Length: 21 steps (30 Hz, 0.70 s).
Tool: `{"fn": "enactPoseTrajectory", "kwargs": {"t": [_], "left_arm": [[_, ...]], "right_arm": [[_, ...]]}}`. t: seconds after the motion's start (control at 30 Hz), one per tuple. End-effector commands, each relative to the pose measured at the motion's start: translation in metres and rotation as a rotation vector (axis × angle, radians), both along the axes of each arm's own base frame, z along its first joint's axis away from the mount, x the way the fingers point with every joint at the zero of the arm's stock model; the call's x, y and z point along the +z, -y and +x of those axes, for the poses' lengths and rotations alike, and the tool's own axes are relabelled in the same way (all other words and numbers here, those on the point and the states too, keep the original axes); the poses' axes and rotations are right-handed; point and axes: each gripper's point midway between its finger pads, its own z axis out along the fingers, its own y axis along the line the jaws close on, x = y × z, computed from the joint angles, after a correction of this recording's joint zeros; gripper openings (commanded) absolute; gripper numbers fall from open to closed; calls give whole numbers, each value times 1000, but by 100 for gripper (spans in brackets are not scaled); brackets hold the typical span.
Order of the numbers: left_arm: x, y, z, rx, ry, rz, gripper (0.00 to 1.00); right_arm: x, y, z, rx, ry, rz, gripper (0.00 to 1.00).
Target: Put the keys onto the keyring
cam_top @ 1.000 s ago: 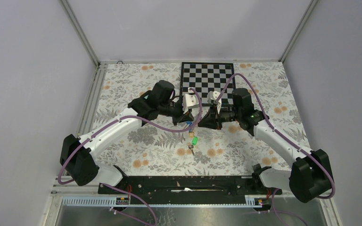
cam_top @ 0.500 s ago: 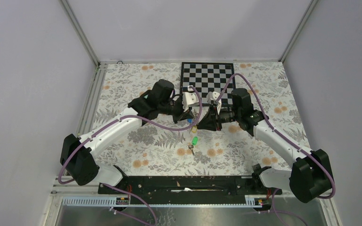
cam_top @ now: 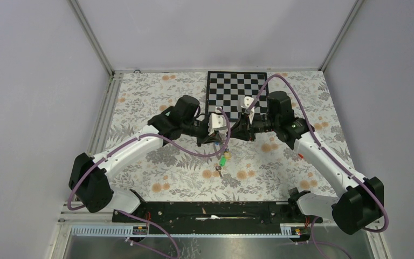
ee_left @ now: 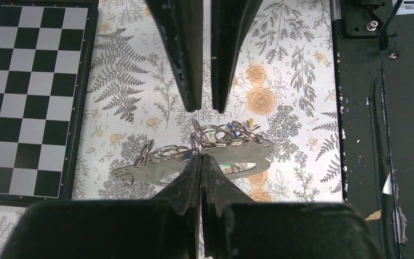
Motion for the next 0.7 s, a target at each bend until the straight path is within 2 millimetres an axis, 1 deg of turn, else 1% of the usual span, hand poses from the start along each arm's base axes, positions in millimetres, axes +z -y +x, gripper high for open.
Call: {"fn": "enactPoseTrajectory", "kwargs": {"t": [0.0, 0.13, 0.33, 0.67], "left_arm": [[25, 7, -12, -96, 57, -90, 0], [27, 8, -12, -99, 45, -96, 0], [28, 8, -14, -102, 35, -102, 0], [29, 9, -15, -109, 30, -106, 0]], "right_arm": [[1, -2, 2, 0, 15, -2, 20], [-13, -6, 0, 17, -29, 5, 21], [-25, -10, -5, 40, -45, -12, 22], [-36, -13, -8, 51, -64, -28, 20]]}}
